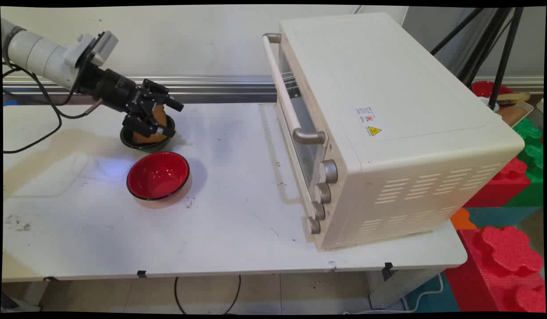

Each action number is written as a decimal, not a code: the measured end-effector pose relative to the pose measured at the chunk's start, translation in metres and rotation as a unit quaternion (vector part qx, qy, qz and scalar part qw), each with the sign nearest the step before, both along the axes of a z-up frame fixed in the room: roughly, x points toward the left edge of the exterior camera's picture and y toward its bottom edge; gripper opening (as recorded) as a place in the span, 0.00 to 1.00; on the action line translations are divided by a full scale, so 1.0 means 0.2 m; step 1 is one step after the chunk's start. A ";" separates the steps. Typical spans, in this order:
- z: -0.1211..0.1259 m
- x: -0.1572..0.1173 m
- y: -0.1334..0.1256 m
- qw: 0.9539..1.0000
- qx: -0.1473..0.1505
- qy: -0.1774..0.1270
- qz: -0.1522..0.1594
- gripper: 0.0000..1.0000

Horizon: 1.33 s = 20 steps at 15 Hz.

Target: Open the oven

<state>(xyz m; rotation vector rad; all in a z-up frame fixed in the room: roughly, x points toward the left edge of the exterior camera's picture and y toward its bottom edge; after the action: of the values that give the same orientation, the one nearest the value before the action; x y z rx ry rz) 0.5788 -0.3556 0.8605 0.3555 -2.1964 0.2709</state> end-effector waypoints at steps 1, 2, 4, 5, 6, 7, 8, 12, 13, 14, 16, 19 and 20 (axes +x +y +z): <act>0.01 0.00 0.00 1.000 0.001 0.003 0.001 1.00; 0.02 0.00 0.00 1.000 0.001 0.005 0.001 1.00; 0.04 0.00 0.00 1.000 0.002 0.010 0.001 1.00; 0.05 -0.01 0.00 1.000 0.002 0.015 0.001 1.00; 0.06 -0.01 0.00 1.000 0.002 0.020 0.001 1.00; 0.07 -0.01 0.00 1.000 0.001 0.024 0.000 1.00; 0.09 -0.02 0.00 0.999 0.002 0.032 0.001 1.00; 0.18 -0.07 0.00 0.998 0.005 0.068 0.003 1.00; 0.20 -0.09 0.00 0.997 0.004 0.079 0.002 1.00; 0.22 -0.10 0.00 0.996 0.004 0.085 0.002 1.00; 0.28 -0.15 -0.01 0.994 0.001 0.107 0.001 1.00; 0.37 -0.24 -0.02 0.990 -0.003 0.139 0.001 1.00; 0.39 -0.27 -0.03 0.989 -0.006 0.149 0.001 1.00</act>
<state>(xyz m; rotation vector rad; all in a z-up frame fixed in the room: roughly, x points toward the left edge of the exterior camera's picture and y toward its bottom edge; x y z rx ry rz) 0.5239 -0.3620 0.9391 0.3677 -1.9004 0.2167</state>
